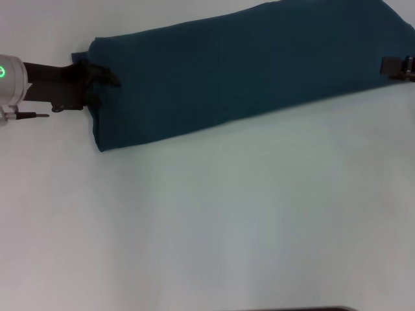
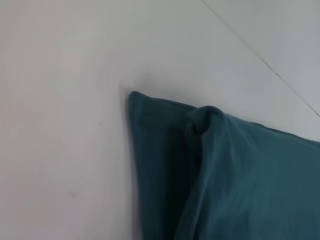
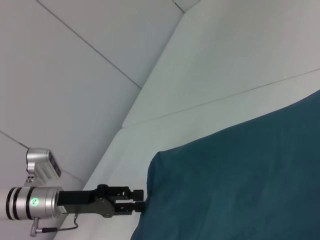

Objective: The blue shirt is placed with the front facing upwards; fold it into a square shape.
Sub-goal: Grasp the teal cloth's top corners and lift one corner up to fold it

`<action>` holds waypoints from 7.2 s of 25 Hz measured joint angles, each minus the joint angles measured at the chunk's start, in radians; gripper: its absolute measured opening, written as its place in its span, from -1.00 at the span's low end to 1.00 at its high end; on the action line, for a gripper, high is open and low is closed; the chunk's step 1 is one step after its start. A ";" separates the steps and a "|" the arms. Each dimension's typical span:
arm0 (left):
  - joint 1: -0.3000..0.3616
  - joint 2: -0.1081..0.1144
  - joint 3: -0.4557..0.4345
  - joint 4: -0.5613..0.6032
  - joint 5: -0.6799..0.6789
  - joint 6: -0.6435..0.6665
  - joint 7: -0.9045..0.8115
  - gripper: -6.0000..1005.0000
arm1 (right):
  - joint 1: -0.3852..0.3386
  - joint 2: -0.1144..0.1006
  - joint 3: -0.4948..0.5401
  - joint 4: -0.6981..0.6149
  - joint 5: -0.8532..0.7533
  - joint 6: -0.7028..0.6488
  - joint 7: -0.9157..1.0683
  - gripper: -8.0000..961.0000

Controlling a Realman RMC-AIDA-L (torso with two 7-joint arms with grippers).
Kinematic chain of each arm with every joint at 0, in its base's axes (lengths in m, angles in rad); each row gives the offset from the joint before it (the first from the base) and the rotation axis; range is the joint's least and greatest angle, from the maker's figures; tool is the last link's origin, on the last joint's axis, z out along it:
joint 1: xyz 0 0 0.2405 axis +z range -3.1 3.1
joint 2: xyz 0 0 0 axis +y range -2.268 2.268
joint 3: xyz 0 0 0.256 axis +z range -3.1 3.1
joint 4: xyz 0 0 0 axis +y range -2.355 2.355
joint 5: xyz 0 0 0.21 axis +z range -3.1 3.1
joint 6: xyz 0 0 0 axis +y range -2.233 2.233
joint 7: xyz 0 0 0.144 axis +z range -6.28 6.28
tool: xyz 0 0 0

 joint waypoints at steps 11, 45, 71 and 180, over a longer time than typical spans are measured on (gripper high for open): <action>-0.004 -0.004 -0.011 -0.043 0.023 0.038 0.000 0.16 | 0.003 -0.001 0.000 0.014 -0.002 0.004 0.000 0.88; -0.032 0.050 -0.047 0.062 0.085 0.017 -0.078 0.16 | -0.002 -0.002 0.000 0.014 -0.004 0.005 -0.008 0.87; -0.061 0.037 -0.037 0.099 0.105 0.005 -0.082 0.16 | -0.002 -0.004 0.000 0.015 -0.004 0.005 -0.009 0.87; -0.001 0.173 -0.125 -0.037 0.040 0.295 0.047 -0.84 | 0.006 -0.006 0.000 0.066 -0.034 0.011 -0.012 0.84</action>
